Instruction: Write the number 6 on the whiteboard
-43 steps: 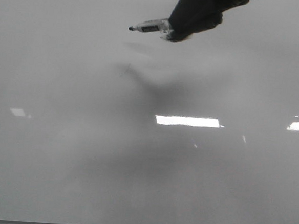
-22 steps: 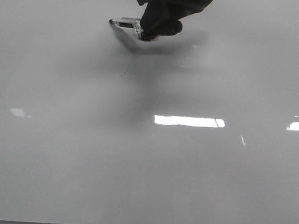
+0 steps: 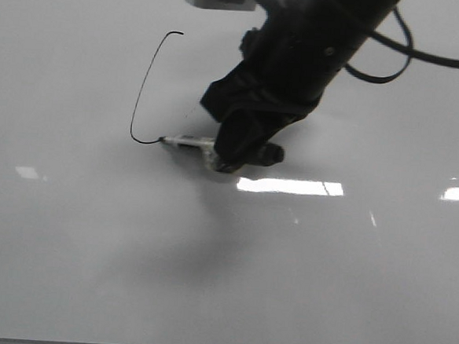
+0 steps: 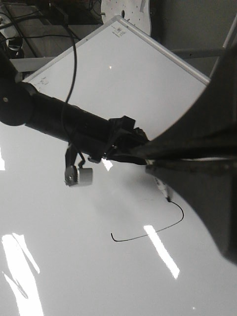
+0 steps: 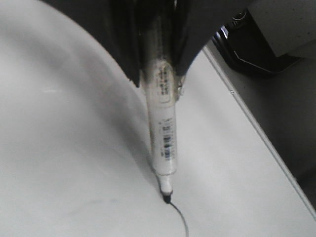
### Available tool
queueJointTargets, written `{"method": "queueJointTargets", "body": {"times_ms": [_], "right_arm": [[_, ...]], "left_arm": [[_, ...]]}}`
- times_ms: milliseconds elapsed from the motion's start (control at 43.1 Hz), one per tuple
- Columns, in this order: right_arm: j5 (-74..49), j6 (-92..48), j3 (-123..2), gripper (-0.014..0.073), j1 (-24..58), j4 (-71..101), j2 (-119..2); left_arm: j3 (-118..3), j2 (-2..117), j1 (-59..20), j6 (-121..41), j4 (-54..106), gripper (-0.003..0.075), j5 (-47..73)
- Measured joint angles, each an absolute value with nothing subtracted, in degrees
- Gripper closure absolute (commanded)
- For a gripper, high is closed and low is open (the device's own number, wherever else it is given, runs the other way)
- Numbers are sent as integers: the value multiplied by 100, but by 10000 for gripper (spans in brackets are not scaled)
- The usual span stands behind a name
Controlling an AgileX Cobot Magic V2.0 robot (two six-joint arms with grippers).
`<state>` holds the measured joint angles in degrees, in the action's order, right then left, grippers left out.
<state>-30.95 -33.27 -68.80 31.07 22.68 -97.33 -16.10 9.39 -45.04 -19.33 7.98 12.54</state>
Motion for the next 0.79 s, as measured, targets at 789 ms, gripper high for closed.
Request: {"method": "queueJointTargets", "body": {"times_ms": [789], "right_arm": [[-3842,-3945,-6765,652,4107,1828,-8203]], "left_arm": [[-1968,1357,-4504,-1931,647,718,1894]]}}
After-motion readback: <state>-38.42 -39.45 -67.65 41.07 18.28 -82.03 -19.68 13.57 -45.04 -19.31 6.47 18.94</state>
